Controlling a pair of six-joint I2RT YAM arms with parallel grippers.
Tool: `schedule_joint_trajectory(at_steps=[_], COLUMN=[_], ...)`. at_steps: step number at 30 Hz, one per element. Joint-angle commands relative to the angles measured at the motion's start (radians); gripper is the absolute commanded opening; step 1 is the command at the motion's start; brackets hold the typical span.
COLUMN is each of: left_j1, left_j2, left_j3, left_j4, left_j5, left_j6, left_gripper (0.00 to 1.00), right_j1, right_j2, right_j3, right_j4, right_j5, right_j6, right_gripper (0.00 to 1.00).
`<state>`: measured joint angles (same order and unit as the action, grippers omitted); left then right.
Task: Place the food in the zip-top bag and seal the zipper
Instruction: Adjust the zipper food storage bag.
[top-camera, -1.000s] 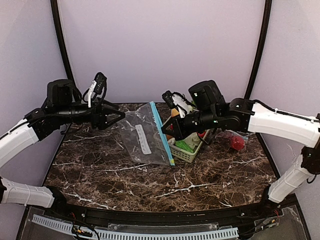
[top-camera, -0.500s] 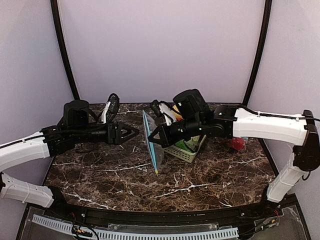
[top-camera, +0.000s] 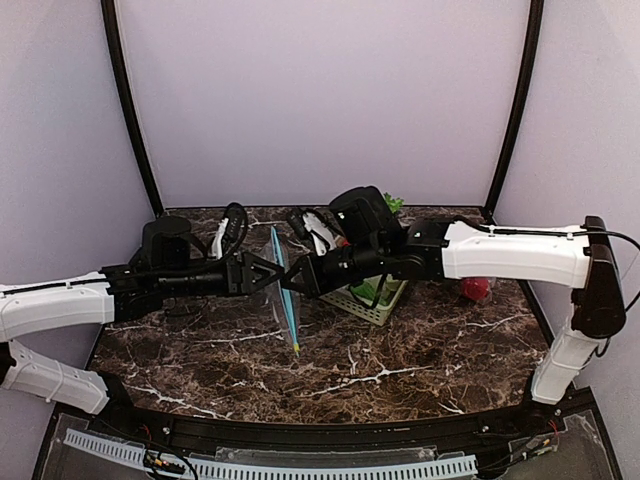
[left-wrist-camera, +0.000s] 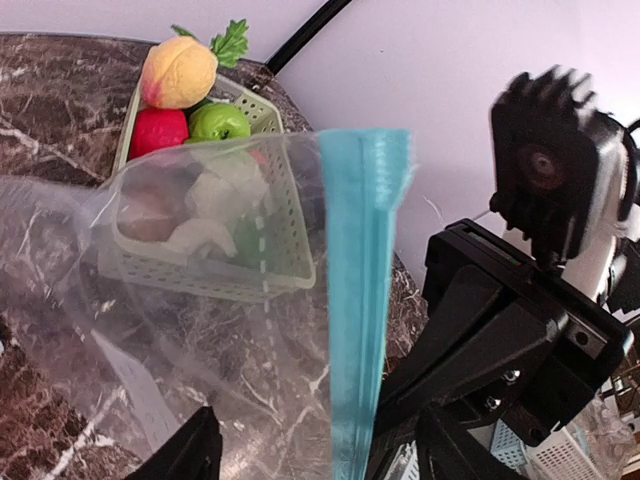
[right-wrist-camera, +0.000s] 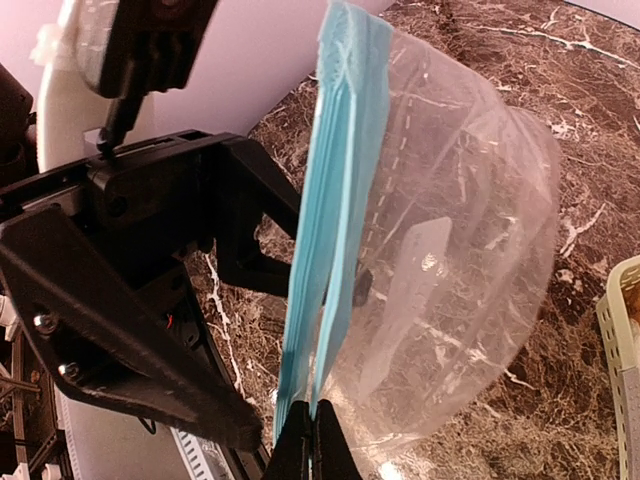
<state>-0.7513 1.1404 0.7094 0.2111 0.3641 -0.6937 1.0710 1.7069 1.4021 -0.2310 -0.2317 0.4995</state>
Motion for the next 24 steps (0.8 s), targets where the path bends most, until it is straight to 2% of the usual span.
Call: schedule_joint_trajectory(at_steps=[1, 10, 20, 24], left_j1=[-0.006, -0.005, -0.006, -0.006], left_j2=[0.02, 0.014, 0.008, 0.004], left_j3=[0.005, 0.013, 0.037, 0.044], left_j4=[-0.006, -0.071, -0.198, -0.233], left_j5=[-0.027, -0.08, -0.167, -0.18], left_j6=[0.013, 0.035, 0.061, 0.06], left_gripper=[0.61, 0.45, 0.36, 0.26], right_j1=[0.017, 0.023, 0.023, 0.023], right_j2=[0.024, 0.032, 0.043, 0.046], right_j3=[0.031, 0.038, 0.053, 0.067], right_j4=[0.036, 0.018, -0.008, -0.045], right_j5=[-0.015, 0.028, 0.057, 0.104], right_j6=[0.017, 0.022, 0.029, 0.055], right_gripper=[0.0, 0.0, 0.0, 0.0])
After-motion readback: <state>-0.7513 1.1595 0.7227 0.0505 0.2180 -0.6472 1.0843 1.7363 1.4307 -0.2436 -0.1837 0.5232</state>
